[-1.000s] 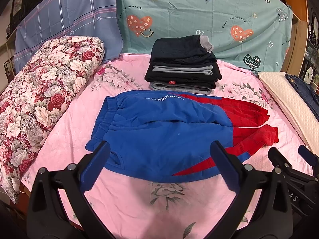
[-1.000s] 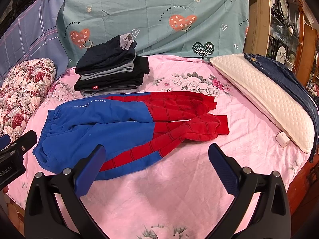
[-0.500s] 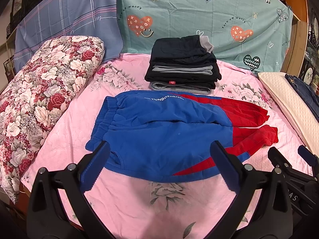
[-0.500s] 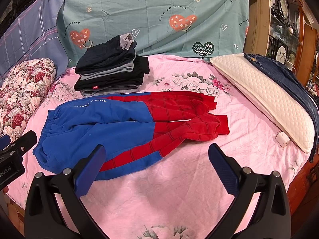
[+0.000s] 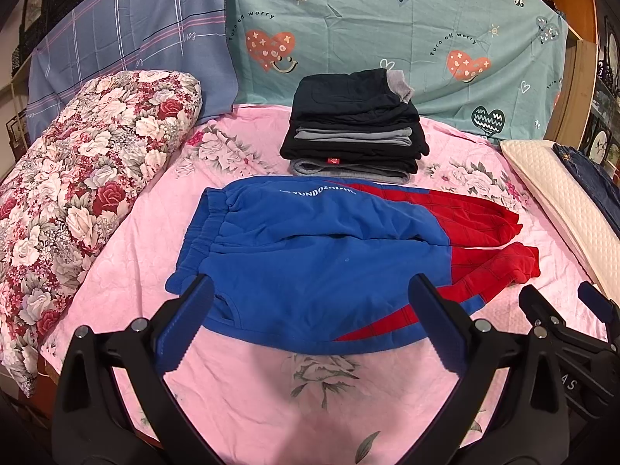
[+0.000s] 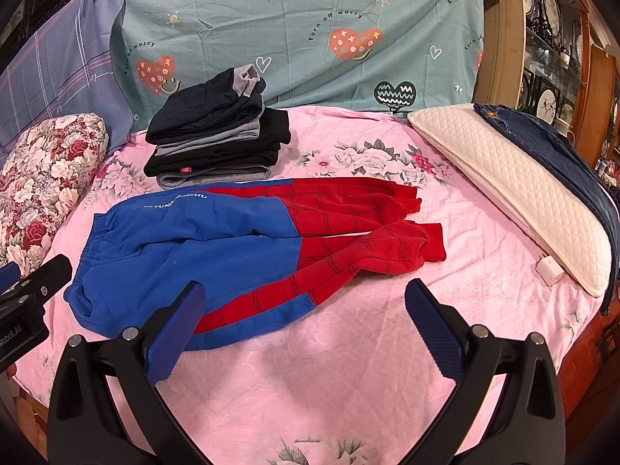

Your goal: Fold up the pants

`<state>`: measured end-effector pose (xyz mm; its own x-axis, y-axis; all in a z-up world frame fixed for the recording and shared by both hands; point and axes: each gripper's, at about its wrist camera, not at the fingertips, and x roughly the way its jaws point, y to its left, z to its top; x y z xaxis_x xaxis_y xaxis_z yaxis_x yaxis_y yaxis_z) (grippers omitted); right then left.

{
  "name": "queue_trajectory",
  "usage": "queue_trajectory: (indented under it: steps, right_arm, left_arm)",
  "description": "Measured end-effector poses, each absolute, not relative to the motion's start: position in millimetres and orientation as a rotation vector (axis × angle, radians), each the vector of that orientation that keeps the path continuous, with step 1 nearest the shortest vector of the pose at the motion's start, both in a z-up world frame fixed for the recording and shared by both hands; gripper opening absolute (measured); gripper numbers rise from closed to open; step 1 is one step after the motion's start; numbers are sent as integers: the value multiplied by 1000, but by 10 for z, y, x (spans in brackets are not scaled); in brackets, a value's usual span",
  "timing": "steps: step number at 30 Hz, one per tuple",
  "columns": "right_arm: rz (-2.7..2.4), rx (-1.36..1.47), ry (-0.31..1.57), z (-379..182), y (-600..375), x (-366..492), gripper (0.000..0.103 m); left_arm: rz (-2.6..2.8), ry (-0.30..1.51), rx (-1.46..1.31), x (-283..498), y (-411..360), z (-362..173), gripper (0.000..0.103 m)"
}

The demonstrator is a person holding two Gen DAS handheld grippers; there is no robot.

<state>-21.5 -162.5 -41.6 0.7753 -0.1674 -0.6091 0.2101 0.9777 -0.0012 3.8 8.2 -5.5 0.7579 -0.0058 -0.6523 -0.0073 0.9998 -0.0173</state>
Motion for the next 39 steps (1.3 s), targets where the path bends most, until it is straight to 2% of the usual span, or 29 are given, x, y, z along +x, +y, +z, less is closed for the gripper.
queue_trajectory:
  steps: [28, 31, 36, 39]
  right_arm:
    - [-204, 66, 660, -446, -1605, -202, 102]
    - [-196, 59, 672, -485, -1604, -165, 102]
    - [-205, 55, 763, -734, -1740, 2, 102]
    - [-249, 74, 821, -907, -1919, 56, 102]
  left_arm:
    - [-2, 729, -26, 79, 69, -131, 101]
    - [-37, 810, -56, 217, 88, -287, 101]
    - [-81, 1076, -245, 554, 378, -974, 101]
    - [-16, 1114, -343, 638, 724, -1205, 101]
